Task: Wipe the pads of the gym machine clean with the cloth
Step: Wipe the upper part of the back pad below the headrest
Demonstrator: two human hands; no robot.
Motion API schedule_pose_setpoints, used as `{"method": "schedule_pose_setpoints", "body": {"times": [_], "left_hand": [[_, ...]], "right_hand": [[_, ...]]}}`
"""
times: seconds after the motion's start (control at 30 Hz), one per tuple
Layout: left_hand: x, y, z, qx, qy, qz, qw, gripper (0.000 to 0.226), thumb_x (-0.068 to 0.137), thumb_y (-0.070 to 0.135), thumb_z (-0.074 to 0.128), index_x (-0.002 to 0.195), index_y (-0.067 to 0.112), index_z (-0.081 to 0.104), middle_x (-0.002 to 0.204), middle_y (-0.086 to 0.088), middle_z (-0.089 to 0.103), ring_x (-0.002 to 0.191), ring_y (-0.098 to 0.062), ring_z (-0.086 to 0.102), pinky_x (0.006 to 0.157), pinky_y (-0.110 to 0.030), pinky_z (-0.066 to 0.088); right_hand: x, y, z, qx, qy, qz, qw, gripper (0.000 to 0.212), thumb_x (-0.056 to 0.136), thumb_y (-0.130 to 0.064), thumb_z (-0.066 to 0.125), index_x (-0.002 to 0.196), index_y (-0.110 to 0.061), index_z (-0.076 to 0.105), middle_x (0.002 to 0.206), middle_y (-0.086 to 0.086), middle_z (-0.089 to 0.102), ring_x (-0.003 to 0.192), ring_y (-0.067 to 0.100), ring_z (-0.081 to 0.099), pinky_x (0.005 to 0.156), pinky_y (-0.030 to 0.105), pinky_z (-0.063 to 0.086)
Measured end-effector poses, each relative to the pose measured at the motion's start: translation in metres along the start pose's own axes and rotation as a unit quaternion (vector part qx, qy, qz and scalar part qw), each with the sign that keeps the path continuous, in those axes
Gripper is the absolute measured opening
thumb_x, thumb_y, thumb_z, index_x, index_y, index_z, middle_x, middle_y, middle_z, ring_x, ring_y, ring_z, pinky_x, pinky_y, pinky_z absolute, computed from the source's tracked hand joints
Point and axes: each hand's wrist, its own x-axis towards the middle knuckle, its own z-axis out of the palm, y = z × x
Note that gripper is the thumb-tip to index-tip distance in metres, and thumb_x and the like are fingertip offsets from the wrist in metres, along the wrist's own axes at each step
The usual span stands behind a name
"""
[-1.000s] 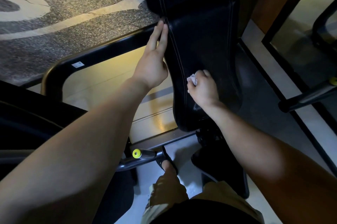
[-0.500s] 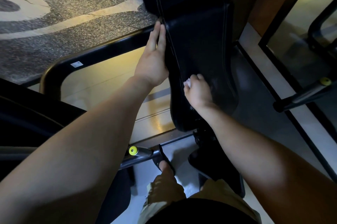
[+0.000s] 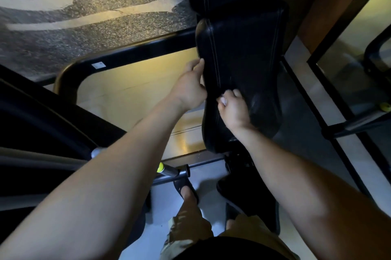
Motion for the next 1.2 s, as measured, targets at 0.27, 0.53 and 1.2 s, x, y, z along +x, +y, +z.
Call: {"method": "schedule_pose_setpoints", "body": {"times": [0.27,0.53,1.2], "left_hand": [[-0.023,-0.027,0.041,-0.028,-0.051,-0.093,0.994,0.027,0.092,0.012,0.052,0.107,0.01,0.074,0.107,-0.006,0.072,0.105,-0.024,0.065,0.083,-0.025,0.048],[-0.041,-0.004,0.085,-0.263,-0.025,-0.122,0.957,0.032,0.086,0.026,0.077,0.109,0.015,0.058,0.091,-0.005,0.074,0.077,-0.018,0.068,0.076,-0.034,0.056],[-0.064,0.027,0.091,-0.553,0.022,-0.18,0.813,0.024,0.105,0.015,0.039,0.113,-0.001,0.055,0.096,-0.012,0.074,0.097,-0.028,0.071,0.091,-0.04,0.058]], "right_hand": [[-0.001,-0.007,-0.058,0.246,-0.186,0.113,0.945,0.015,0.098,-0.02,0.055,0.089,-0.023,0.066,0.085,0.001,0.073,0.076,0.014,0.07,0.073,0.031,0.056],[-0.017,0.001,-0.09,0.48,-0.188,0.19,0.835,0.012,0.106,-0.011,0.05,0.105,-0.013,0.062,0.111,0.013,0.068,0.092,0.022,0.071,0.076,0.032,0.056],[-0.044,0.034,-0.114,0.46,-0.236,0.196,0.833,0.015,0.098,-0.029,0.066,0.089,-0.018,0.069,0.095,0.006,0.071,0.092,0.022,0.068,0.086,0.038,0.057]]}}
